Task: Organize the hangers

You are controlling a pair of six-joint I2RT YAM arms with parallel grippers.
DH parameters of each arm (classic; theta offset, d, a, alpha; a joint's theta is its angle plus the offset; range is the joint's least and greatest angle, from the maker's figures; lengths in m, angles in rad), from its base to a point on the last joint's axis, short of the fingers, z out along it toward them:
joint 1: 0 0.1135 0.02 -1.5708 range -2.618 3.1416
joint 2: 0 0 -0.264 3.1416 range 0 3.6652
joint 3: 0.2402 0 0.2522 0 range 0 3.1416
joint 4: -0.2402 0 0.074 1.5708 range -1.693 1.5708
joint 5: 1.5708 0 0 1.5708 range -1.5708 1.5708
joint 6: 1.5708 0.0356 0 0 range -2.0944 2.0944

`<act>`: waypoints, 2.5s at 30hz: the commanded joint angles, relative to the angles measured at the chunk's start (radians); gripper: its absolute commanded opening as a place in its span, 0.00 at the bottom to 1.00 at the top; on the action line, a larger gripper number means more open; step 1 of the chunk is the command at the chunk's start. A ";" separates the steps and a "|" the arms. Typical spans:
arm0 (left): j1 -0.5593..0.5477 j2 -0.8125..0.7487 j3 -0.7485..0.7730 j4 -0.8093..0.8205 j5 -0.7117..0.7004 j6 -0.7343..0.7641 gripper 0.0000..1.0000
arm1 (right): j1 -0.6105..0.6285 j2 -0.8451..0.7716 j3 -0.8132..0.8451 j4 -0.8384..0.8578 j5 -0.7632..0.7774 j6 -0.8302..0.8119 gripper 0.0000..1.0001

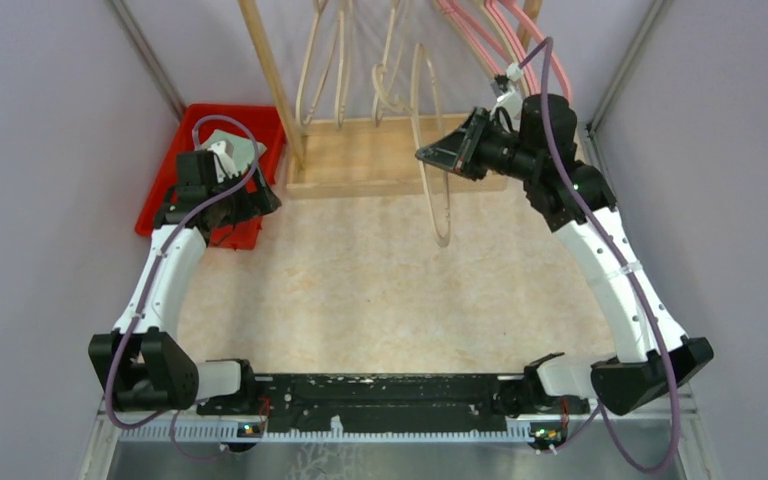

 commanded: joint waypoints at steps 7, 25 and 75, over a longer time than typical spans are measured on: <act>0.004 -0.005 0.032 0.018 -0.002 0.001 1.00 | -0.149 0.166 0.139 0.507 -0.204 0.304 0.00; 0.004 -0.040 0.032 0.005 -0.056 0.019 1.00 | -0.196 0.658 0.702 0.577 -0.115 0.646 0.00; 0.005 -0.056 0.031 -0.020 -0.120 0.034 1.00 | -0.229 0.651 0.689 0.523 -0.100 1.106 0.00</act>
